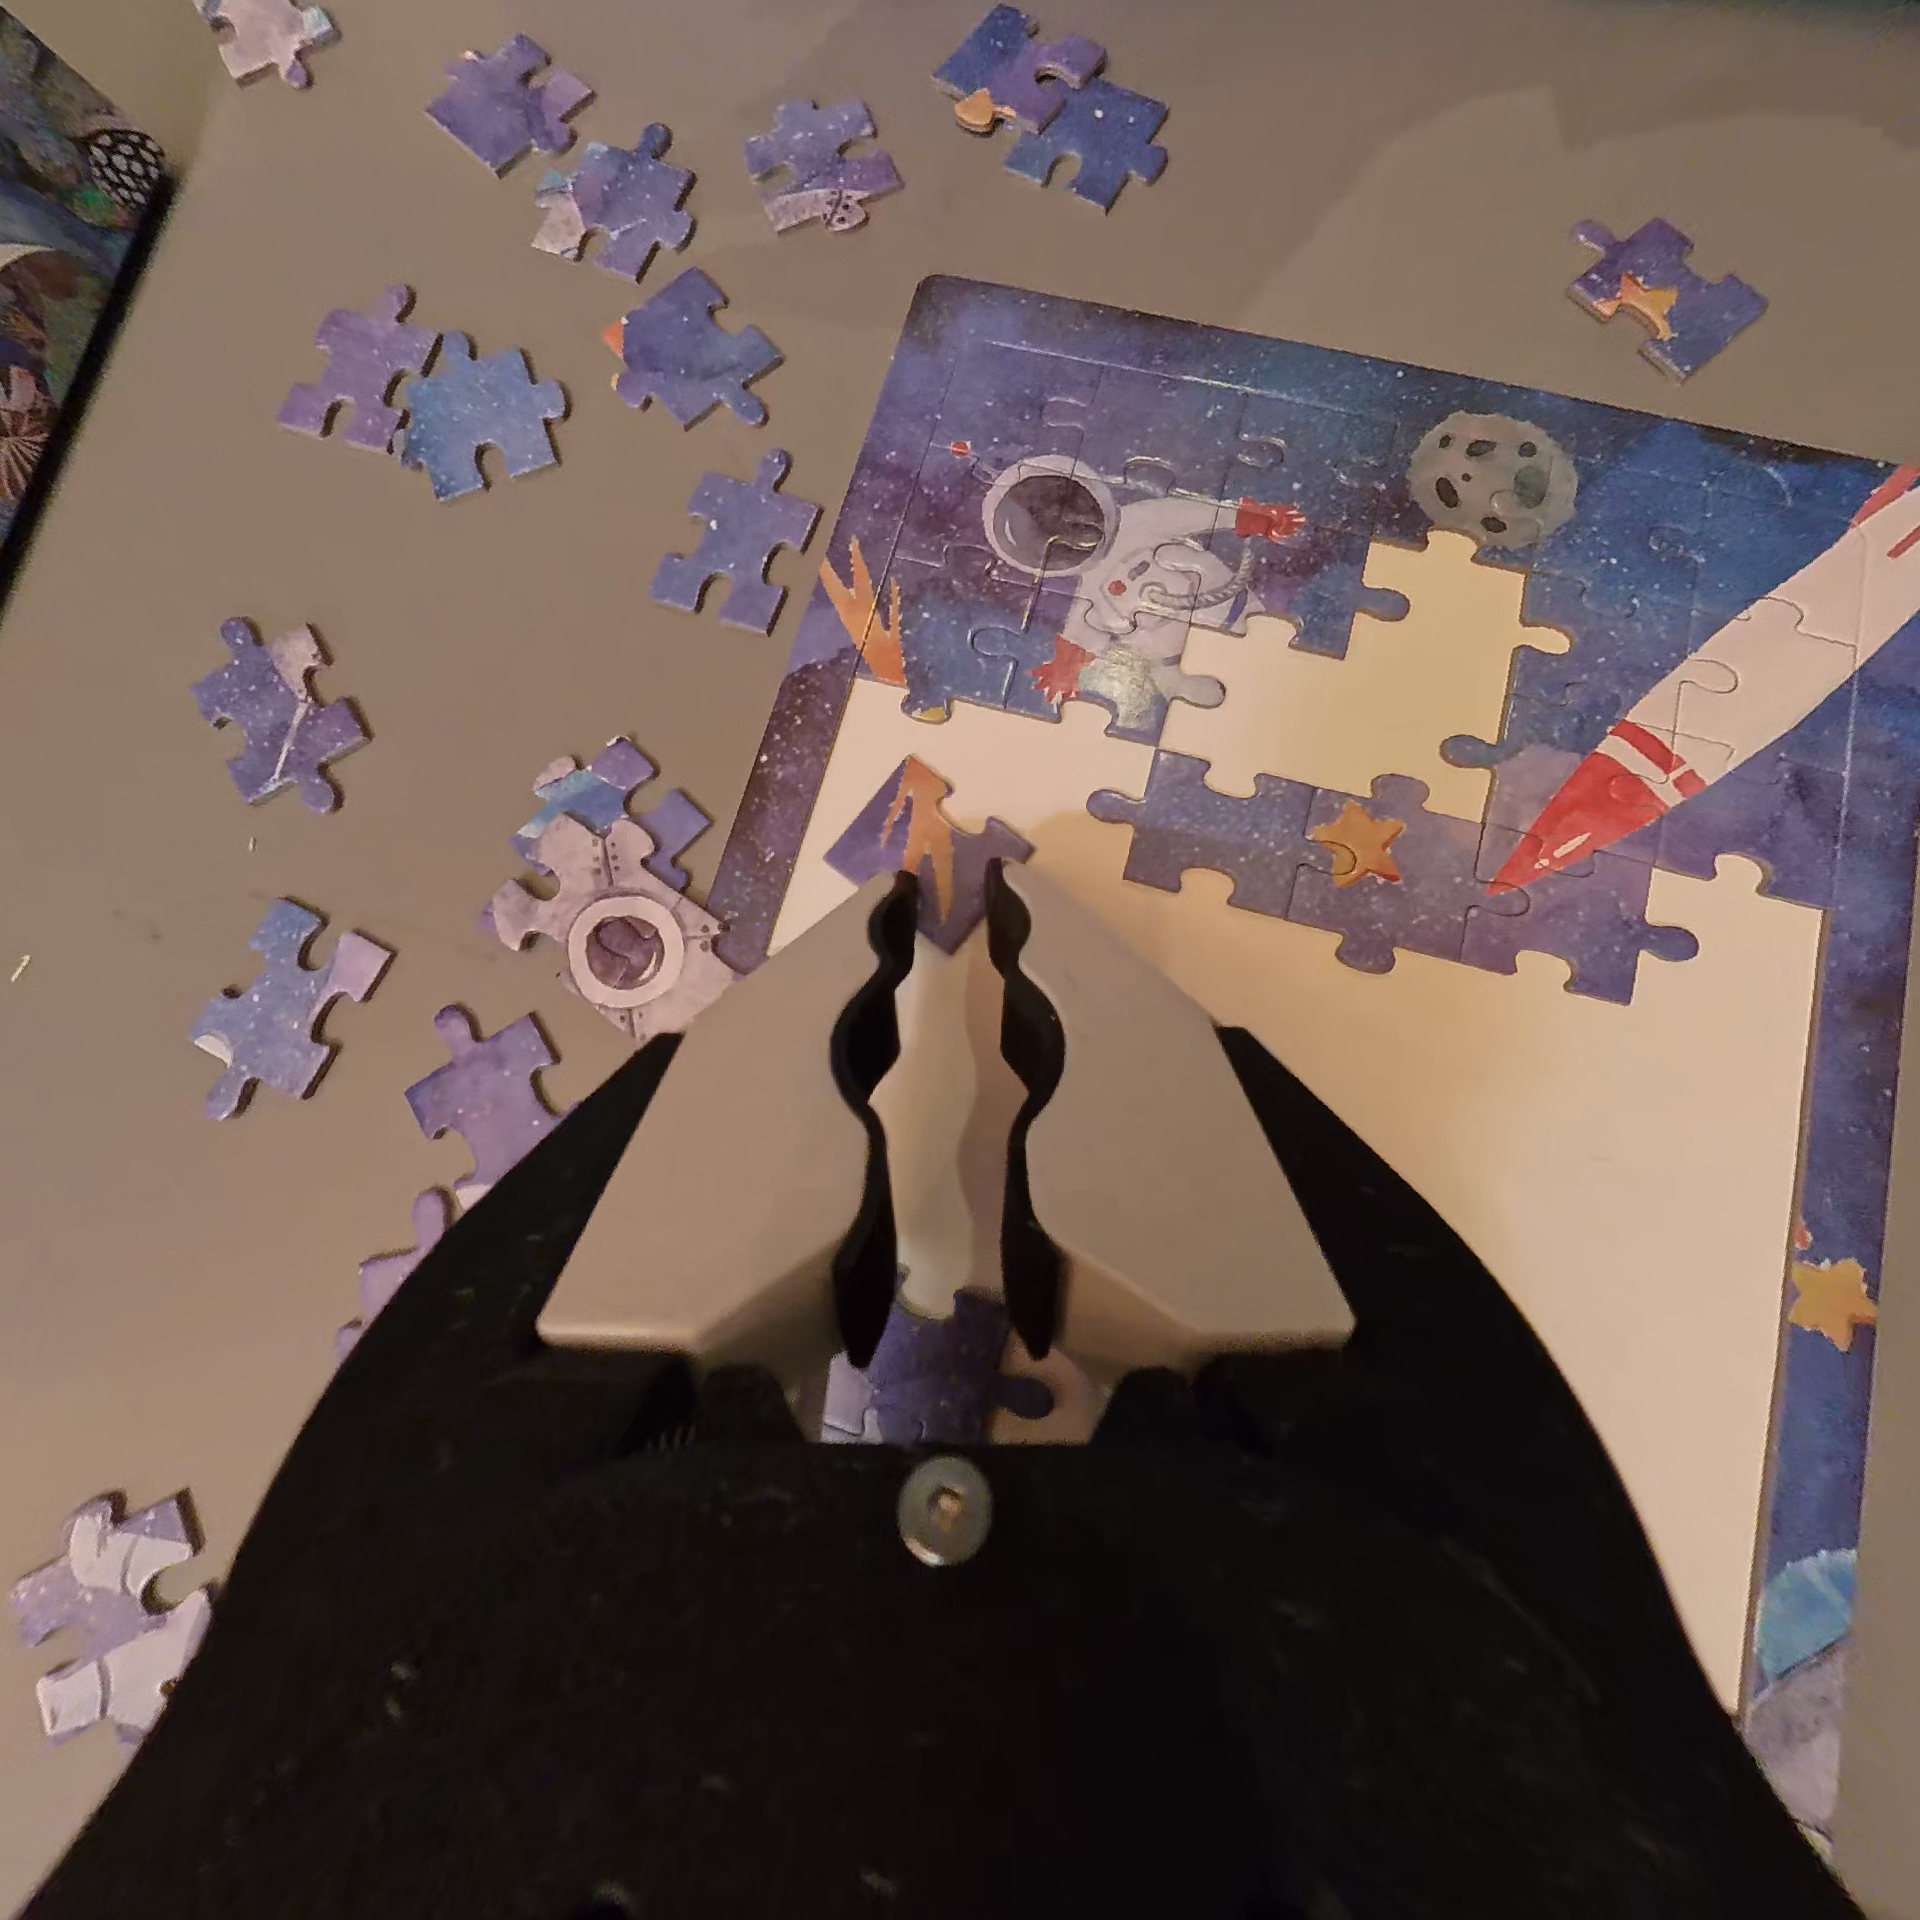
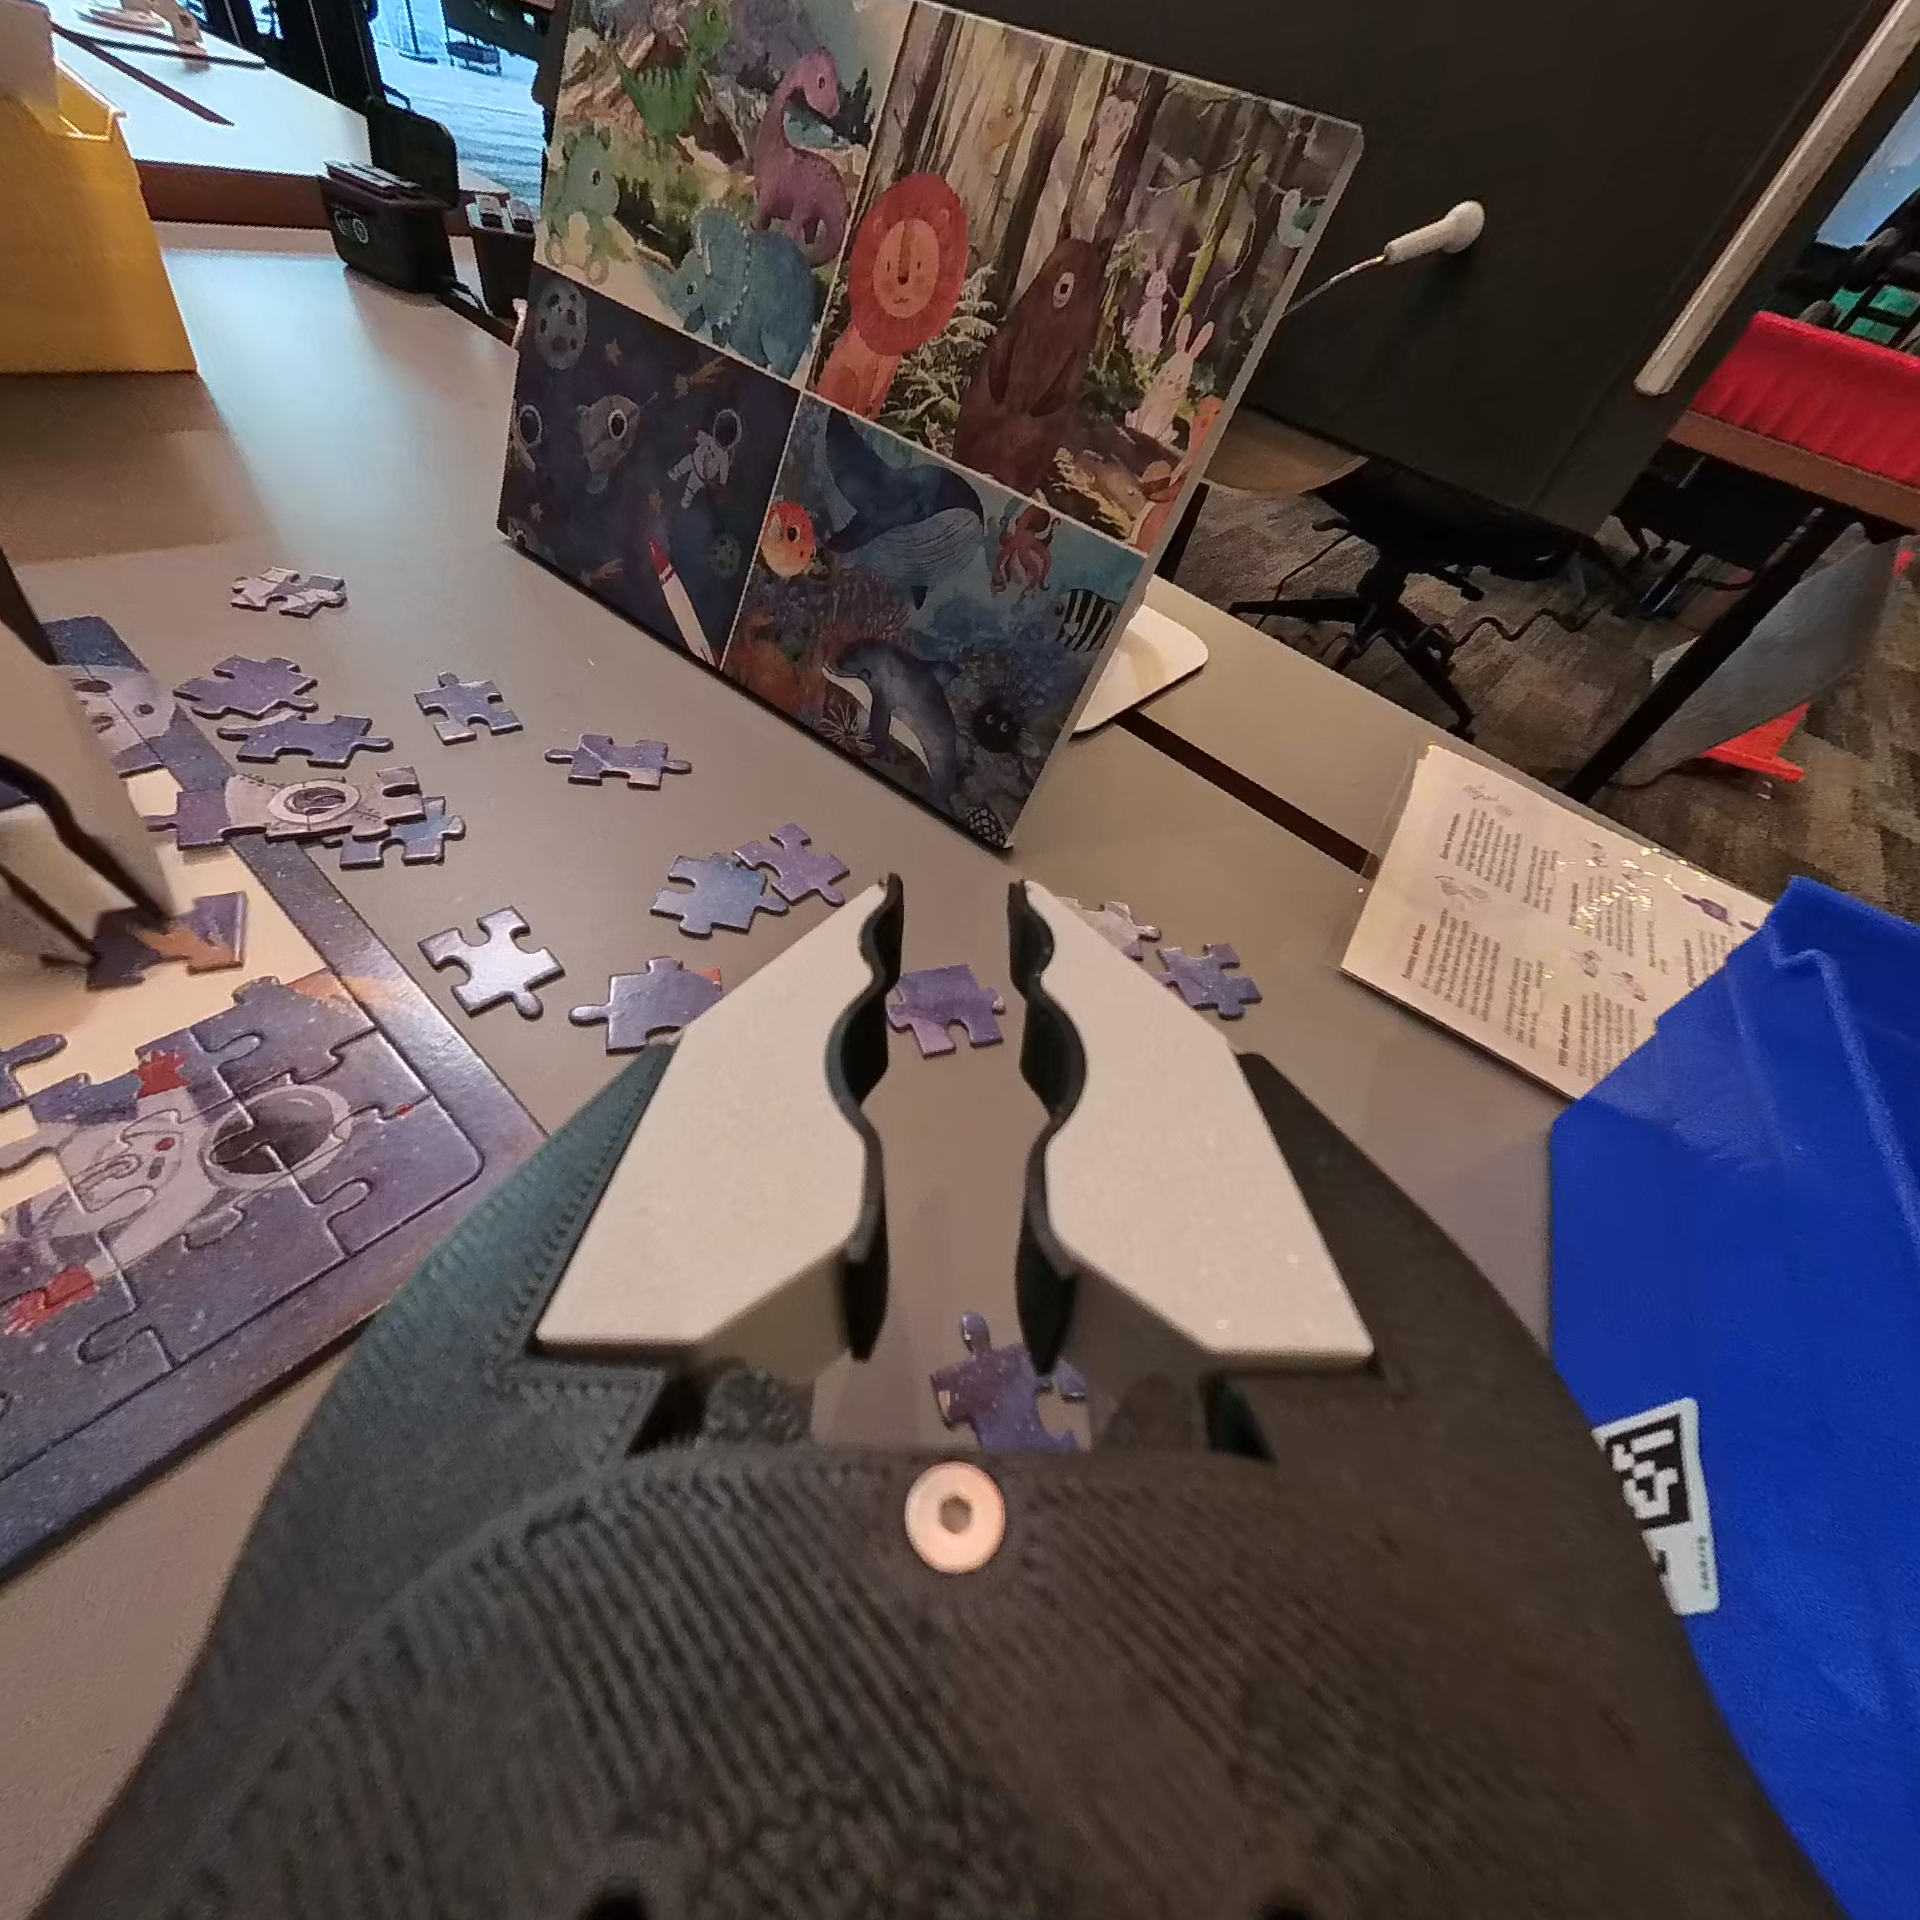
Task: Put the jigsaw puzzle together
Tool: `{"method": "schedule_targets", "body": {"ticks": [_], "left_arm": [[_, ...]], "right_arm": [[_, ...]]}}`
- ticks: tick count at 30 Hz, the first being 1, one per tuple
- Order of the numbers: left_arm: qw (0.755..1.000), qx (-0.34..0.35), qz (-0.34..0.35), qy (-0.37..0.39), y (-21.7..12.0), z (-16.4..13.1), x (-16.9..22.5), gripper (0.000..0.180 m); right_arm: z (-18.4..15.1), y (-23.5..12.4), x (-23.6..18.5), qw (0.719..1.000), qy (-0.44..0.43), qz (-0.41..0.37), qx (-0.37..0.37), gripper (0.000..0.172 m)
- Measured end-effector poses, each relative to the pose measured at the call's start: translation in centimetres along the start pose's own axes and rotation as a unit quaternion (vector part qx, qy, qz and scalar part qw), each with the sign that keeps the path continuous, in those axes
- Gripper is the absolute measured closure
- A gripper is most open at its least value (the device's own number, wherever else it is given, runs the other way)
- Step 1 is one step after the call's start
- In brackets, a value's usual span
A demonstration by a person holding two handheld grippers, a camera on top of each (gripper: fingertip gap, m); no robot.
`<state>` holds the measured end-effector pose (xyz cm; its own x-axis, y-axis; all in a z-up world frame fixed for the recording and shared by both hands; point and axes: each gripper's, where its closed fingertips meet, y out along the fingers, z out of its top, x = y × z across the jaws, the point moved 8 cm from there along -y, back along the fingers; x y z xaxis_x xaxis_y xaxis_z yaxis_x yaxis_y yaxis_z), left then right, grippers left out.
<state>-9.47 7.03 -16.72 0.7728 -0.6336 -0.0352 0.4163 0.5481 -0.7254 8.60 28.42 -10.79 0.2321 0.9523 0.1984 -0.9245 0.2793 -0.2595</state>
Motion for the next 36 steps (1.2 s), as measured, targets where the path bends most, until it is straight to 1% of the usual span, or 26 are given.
{"method": "schedule_targets", "body": {"ticks": [3,11,26,36], "left_arm": [[1.000,0.000,-0.006,0.000,-0.05,0.00,0.04,0.174],[1.000,-0.005,-0.013,0.002,-0.16,-0.18,-0.07,0.170],[1.000,-0.007,-0.018,0.004,-0.29,-0.21,-0.03,0.175],[1.000,-0.001,-0.016,0.005,-0.29,-0.14,-0.07,0.173]], "right_arm": [[-0.02,0.01,0.00,1.000,0.000,0.000,0.000,0.153],[-0.02,0.01,-0.02,1.000,-0.002,0.000,-0.001,0.153],[0.02,0.03,-0.12,1.000,-0.007,0.000,-0.003,0.153],[0.08,0.08,-0.30,1.000,-0.013,-0.001,-0.005,0.153]]}}
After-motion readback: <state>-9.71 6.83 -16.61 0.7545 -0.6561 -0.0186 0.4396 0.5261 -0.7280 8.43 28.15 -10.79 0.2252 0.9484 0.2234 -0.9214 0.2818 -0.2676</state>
